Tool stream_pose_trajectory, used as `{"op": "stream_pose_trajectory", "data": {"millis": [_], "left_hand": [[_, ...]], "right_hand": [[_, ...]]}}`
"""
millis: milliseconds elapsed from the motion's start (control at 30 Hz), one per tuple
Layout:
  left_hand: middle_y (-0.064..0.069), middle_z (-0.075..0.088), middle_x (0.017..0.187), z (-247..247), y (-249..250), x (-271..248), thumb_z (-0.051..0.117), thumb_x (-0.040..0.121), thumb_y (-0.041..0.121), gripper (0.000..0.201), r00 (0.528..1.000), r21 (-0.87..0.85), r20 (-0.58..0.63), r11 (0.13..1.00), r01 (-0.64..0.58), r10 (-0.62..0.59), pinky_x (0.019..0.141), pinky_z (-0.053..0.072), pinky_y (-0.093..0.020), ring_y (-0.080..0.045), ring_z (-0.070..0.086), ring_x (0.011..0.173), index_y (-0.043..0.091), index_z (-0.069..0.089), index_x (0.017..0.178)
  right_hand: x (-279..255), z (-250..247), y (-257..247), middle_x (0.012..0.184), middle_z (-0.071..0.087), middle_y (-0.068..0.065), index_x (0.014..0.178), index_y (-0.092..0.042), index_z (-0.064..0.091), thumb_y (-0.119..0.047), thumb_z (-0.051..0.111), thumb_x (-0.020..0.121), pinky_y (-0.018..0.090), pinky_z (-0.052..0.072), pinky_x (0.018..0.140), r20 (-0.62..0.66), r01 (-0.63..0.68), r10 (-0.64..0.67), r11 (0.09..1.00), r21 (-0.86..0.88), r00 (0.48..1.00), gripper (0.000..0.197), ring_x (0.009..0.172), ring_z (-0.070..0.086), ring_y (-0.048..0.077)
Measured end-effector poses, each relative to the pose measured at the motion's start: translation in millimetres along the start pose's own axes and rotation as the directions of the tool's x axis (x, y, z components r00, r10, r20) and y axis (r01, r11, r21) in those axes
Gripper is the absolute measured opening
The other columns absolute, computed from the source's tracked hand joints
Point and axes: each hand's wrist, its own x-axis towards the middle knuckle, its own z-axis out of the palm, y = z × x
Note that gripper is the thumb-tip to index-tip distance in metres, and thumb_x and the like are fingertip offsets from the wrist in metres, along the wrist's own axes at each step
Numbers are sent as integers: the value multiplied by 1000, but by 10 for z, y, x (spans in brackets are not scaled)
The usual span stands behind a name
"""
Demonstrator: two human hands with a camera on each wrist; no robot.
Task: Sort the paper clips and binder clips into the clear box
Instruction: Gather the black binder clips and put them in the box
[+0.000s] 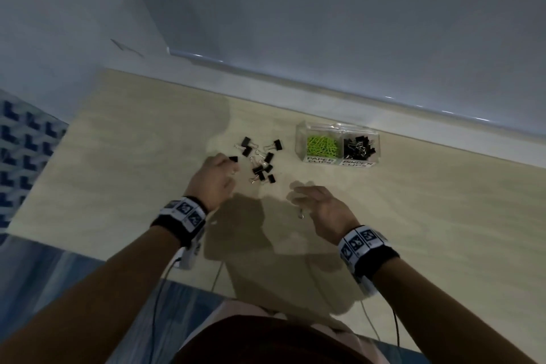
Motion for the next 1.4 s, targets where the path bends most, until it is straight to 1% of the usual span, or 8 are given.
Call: {"op": "stream_pose_trajectory", "data": {"millis": [233,433,567,933,1067,1200,1300,1400], "left_hand": [[-16,53,116,-21,-389,-109,62,84,9,35,988,73,153,997,14,-26,88,46,-35,-34,55,101,5,58,118],[-11,51,109,-72,-206,85,58,85,16,37,1000,-68,-14,997,20,-21,80,48,-34,-27,57,83,16,55,122],[-15,45,112,-59,-16,352,50,89,13,34,998,21,4,997,68,-69,80,51,-39,-31,57,83,13,55,122],[-17,55,101,149,193,304,55,86,17,20,987,107,9,982,156,-158,79,49,-39,-33,57,86,3,63,99],[-7,60,87,158,427,242,60,82,18,14,998,-20,33,998,60,-60,72,49,-32,-23,57,78,7,66,88],[-8,70,82,171,1055,414,66,79,14,9,996,-289,20,954,-75,84,74,54,-33,-20,63,75,6,69,83],[-9,71,81,200,1655,671,67,80,12,7,985,-395,-2,904,-161,175,73,52,-29,-18,63,72,6,70,82],[-11,71,85,254,2079,958,67,81,16,12,983,-397,9,903,-163,182,76,53,-32,-22,64,77,5,69,86]], "right_hand": [[128,91,20,101,61,12,99,-7,67,11,69,67,41,57,63,37,16,-11,993,-117,999,36,83,56,35],[573,-65,-364,103,56,16,104,-5,65,-5,58,86,36,50,71,-84,-22,20,999,-23,996,20,89,53,31],[897,42,-534,127,42,17,127,-4,49,1,49,87,42,47,87,92,-106,121,982,-155,988,40,111,42,34],[624,37,-321,122,47,16,113,0,57,-2,47,85,38,43,89,145,-246,268,957,-156,952,30,108,46,34],[246,-130,-27,98,59,14,93,-2,69,-7,57,78,34,48,76,-39,-398,402,913,89,915,20,87,60,34],[-25,-490,295,83,66,12,79,-6,72,-2,65,72,27,50,70,-295,-481,537,842,244,790,11,70,61,25],[-33,-842,517,83,67,14,79,-6,72,-2,69,72,25,47,69,-432,-483,566,824,296,702,9,69,61,24],[102,-1078,742,89,67,16,87,-6,72,-9,72,75,31,51,76,-436,-510,573,818,265,694,13,76,63,29]]}}
